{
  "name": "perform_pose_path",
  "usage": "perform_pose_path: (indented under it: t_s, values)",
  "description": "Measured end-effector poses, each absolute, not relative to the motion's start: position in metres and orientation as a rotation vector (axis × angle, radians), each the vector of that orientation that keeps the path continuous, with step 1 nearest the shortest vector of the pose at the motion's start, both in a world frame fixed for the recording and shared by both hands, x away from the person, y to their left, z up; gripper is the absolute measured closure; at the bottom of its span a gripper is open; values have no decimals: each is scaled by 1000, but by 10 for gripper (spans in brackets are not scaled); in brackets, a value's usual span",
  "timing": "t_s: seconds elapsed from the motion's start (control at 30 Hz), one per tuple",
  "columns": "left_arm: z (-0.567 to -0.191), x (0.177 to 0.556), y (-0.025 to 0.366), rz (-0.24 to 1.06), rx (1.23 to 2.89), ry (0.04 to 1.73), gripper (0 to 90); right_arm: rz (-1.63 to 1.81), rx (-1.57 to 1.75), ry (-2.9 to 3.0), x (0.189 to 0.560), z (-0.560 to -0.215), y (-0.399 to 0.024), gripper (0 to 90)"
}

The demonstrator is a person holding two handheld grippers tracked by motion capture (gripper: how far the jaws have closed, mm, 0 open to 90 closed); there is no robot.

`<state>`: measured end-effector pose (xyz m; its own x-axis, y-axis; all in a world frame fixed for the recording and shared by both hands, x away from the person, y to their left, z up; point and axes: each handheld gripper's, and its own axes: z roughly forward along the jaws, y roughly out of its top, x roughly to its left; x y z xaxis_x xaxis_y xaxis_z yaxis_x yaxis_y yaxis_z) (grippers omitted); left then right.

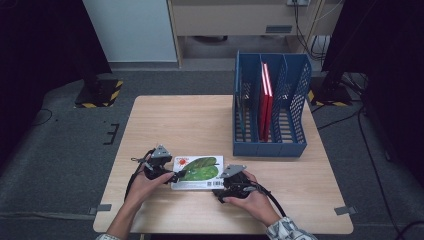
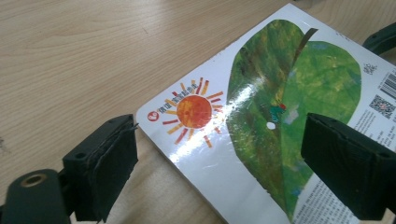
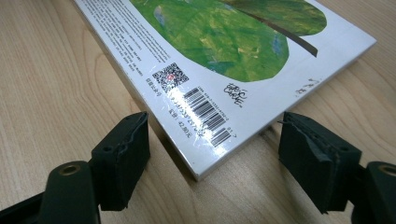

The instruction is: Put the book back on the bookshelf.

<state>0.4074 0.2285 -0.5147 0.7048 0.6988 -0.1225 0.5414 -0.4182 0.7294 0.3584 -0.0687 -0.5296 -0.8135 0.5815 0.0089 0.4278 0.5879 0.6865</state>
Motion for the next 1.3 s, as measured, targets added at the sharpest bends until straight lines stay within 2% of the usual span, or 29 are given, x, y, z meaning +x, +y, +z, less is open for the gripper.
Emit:
perform_pose_path:
  t_s: [0.23,0.43,0.63,0.87,1.13,1.3]
  values:
    - [-513,419,227,258,2151,922,108,1028,826,2606,357,-528,-71,309]
    - [-511,424,233,236,2119,957,155,1015,821,2613,357,-526,-71,331]
    - [-515,426,236,222,2128,970,219,1018,821,2609,357,-527,-70,331]
    - [-518,428,235,219,2142,972,236,1021,825,2611,357,-527,-69,339]
    - [-526,434,237,194,2151,997,213,1015,819,2611,357,-526,-68,336]
    - [-526,434,236,175,2149,977,251,1013,828,2606,357,-526,-68,342]
